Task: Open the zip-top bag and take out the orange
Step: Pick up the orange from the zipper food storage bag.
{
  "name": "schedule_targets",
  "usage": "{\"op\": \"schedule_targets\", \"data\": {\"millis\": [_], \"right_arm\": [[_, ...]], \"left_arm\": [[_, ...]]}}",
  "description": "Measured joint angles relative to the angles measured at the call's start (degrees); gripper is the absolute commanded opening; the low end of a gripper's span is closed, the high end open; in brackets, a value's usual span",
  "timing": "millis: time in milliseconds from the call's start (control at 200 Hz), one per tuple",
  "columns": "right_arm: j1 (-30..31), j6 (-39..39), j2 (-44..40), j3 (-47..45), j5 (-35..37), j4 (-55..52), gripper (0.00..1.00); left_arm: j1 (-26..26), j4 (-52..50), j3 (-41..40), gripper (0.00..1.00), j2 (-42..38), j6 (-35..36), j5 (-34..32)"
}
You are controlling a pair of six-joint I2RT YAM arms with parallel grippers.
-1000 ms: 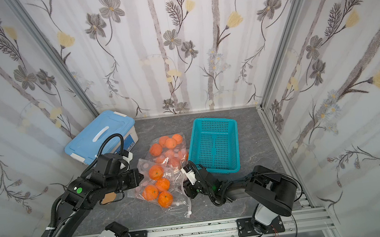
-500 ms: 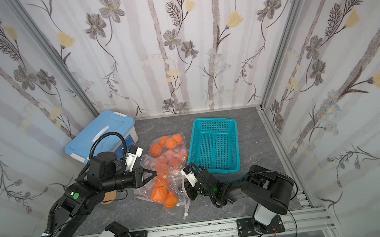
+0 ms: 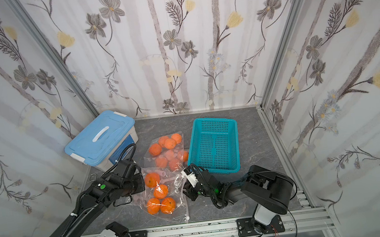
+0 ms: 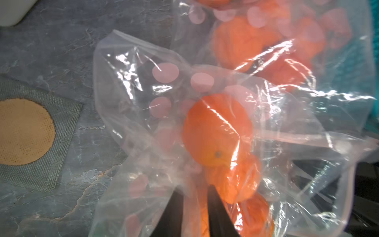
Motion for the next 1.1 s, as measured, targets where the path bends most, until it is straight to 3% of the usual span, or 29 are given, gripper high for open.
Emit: {"op": "schedule_targets", "data": {"millis": [95, 205, 255, 330, 530, 684, 904, 1099], "right_arm": [[0.02, -0.02, -0.42, 0.0, 0.0, 0.0, 0.31], [0.15, -0.04, -0.42, 0.0, -0.17, 0.0, 0.31], [0.33, -0.07, -0.39, 0.0, -0.28, 0.04, 0.31], [0.74, -0.22, -0.17, 0.0, -0.83, 0.37, 0.32], [3.39, -1.77, 0.5, 0.96, -3.56, 1.07, 0.4], [5.35, -2.84, 2.34, 3.32, -4.7, 0.7, 0.4], [5.01, -3.21, 4.63, 7.28, -1.07, -3.52, 0.23], [1.57, -1.33, 4.87, 5.16, 2.84, -5.14, 0.11]], "left_arm": [[1.92, 1.46, -1.09, 0.32, -0.2, -0.63, -1.68], [3.15, 2.08, -0.81, 0.28, -0.9, -0.61, -2.6], [3.23, 2.05, -0.66, 0.21, -1.29, -0.59, -2.56], [3.26, 2.1, -0.48, 0.0, -1.79, -0.57, -2.49], [3.3, 2.45, -0.92, 0.0, -1.44, -0.33, -2.1], [3.3, 3.41, -1.4, 0.0, -0.7, 0.04, -0.92], [3.3, 4.0, -1.4, 0.0, -1.03, 0.59, 0.24], [3.3, 4.26, -1.46, 0.0, -3.08, 0.48, 1.33]]}}
